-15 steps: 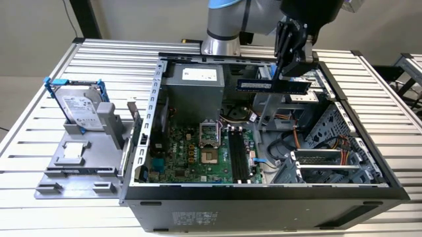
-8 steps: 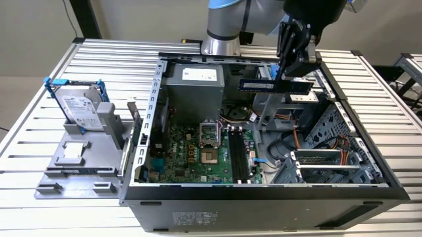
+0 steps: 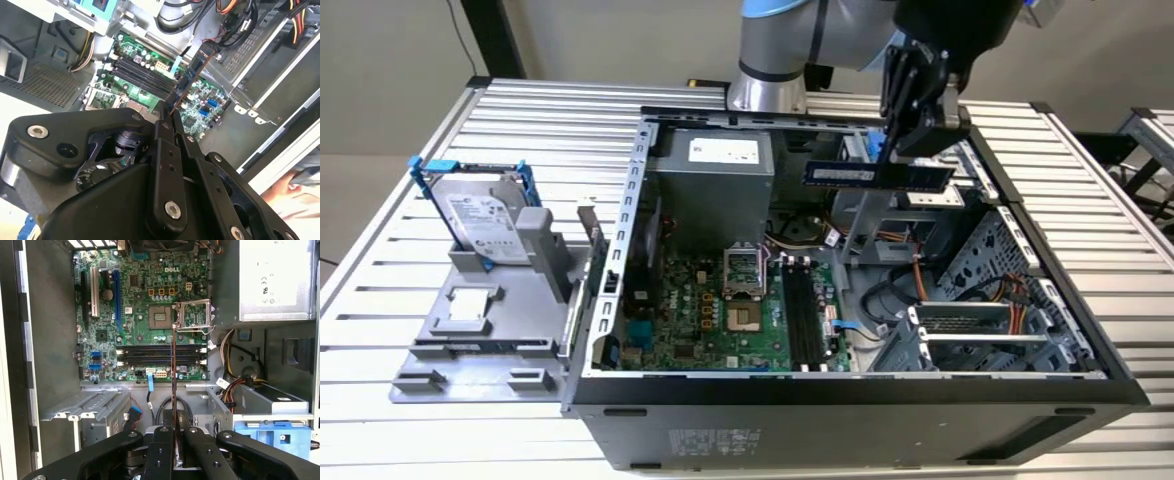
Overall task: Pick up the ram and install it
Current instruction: 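Insert the ram into the slot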
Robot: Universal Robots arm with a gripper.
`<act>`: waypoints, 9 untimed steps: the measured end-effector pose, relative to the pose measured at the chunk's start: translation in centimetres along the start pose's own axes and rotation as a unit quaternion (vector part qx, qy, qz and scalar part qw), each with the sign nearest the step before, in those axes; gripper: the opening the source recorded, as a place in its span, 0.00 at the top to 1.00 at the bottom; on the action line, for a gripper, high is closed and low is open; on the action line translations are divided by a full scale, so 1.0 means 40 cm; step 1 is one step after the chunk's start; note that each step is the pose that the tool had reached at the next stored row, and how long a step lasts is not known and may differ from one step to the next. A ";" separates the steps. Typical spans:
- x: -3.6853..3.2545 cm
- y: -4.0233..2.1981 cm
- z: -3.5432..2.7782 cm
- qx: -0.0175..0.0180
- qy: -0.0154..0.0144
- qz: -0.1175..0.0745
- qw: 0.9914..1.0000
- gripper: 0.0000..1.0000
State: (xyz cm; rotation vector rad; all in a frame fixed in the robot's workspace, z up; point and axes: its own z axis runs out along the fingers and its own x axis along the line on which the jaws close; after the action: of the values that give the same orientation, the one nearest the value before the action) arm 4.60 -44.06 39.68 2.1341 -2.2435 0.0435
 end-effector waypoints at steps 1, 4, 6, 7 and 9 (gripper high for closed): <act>0.000 0.000 0.001 0.000 0.000 0.000 1.000 1.00; 0.000 0.001 0.003 0.000 0.000 0.000 1.000 1.00; 0.000 0.001 0.004 0.000 0.000 0.000 1.000 1.00; 0.000 0.002 0.004 0.000 0.000 0.000 1.000 1.00; 0.000 0.001 0.004 0.000 0.000 0.000 1.000 1.00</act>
State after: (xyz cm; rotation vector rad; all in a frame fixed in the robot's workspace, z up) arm 4.54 -44.06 39.51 2.1345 -2.2438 0.0447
